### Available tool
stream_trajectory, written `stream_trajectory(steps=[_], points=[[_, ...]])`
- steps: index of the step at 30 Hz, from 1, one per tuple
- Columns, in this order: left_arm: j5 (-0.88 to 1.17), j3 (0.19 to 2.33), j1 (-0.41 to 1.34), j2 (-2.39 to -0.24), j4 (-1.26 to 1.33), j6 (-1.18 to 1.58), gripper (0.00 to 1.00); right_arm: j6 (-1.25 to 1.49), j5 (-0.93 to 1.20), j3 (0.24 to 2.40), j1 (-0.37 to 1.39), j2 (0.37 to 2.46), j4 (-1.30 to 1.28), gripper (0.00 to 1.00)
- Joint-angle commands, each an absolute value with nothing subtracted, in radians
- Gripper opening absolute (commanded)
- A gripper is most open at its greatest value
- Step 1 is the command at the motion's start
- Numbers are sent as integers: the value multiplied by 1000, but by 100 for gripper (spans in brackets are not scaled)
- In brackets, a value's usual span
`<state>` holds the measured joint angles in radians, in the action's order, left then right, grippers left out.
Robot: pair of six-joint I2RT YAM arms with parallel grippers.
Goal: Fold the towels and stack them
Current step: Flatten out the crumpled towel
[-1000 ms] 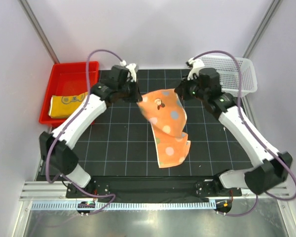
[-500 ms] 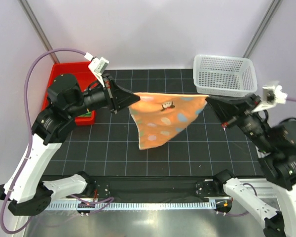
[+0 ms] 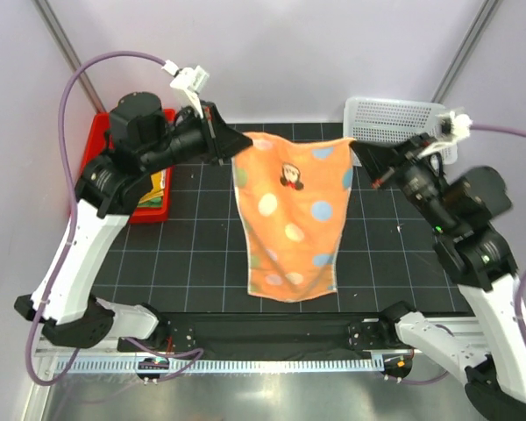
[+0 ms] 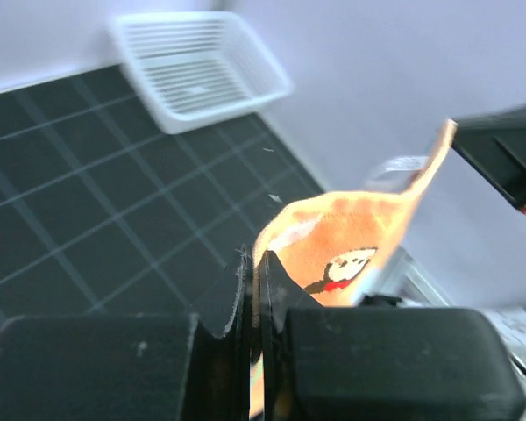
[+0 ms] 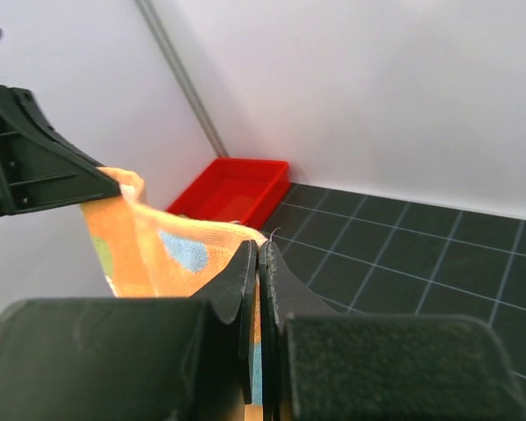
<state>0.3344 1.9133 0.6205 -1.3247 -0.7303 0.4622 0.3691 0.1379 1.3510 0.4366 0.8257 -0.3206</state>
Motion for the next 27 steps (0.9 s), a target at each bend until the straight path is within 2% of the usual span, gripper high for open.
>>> stream_trajectory(steps=[1,4,9,13,14,19,22,27], points=[[253,1928,510,-1417,-802,413,0,293,12,1345,437,975,-252,1],[362,1856,413,-1506,-692,403,0,275,23,1284,436,1075,-146,1],[488,1801,304,-1725,-494,400,0,270,112,1268,379,1383,94,1],[584,1939,210,-1969,-393,397,0,278,224,1400,318,1667,196,1],[638,2029,200,-2030,-385,394,0,269,251,1469,313,1777,204,1],[771,2253,155,-2308,-380,357,0,236,391,1637,290,2029,270,1],[811,2260,140,-2339,-379,301,0,226,423,1684,288,2112,288,1],[802,2151,126,-2306,-413,166,0,212,466,1649,284,2128,319,1]])
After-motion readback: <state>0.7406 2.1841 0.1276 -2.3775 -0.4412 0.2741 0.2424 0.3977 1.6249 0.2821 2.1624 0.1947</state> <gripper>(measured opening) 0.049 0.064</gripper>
